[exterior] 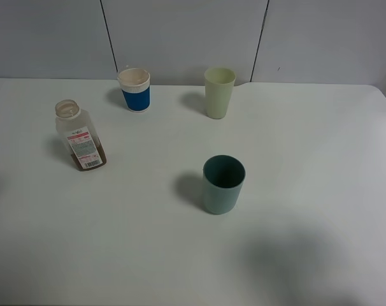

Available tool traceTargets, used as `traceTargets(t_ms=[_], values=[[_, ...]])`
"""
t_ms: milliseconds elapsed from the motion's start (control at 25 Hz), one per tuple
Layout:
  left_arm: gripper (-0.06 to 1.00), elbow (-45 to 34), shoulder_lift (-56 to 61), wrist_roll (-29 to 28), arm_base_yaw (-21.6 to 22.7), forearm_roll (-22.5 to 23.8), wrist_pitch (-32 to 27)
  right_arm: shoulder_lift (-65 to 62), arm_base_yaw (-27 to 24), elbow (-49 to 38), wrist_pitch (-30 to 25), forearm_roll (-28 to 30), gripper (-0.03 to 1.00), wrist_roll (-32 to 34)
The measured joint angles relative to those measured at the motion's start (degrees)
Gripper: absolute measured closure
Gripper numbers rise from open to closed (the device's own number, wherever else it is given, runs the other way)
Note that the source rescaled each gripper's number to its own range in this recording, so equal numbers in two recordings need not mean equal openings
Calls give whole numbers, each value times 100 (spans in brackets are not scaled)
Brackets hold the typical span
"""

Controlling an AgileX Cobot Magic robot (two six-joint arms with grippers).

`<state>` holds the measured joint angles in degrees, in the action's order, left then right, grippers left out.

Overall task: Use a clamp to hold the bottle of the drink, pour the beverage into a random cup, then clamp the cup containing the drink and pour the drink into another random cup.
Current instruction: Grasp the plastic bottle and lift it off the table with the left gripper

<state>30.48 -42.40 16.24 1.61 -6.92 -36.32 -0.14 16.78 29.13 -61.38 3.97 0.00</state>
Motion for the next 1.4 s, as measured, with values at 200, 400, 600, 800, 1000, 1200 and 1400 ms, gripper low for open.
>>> traceTargets(t_ms=[200, 400, 600, 800, 1000, 1200, 1400], values=[[-5, 0, -632, 630, 0, -20, 7, 0, 0, 0, 0, 0, 23, 0], [-5, 0, -1191, 1055, 0, -20, 36, 0, 0, 0, 0, 0, 23, 0], [-5, 0, -1718, 1492, -136, -25, 273, 0, 0, 0, 0, 0, 23, 0], [-5, 0, -2152, 1756, -172, -25, 445, 0, 0, 0, 0, 0, 23, 0], [-5, 0, -2656, 1927, -172, -25, 742, 0, 0, 0, 0, 0, 23, 0], [-5, 0, -2957, 2134, -172, -41, 1029, 0, 0, 0, 0, 0, 23, 0], [-6, 2, -3218, 2302, -172, -103, 1240, 0, 0, 0, 0, 0, 23, 0]])
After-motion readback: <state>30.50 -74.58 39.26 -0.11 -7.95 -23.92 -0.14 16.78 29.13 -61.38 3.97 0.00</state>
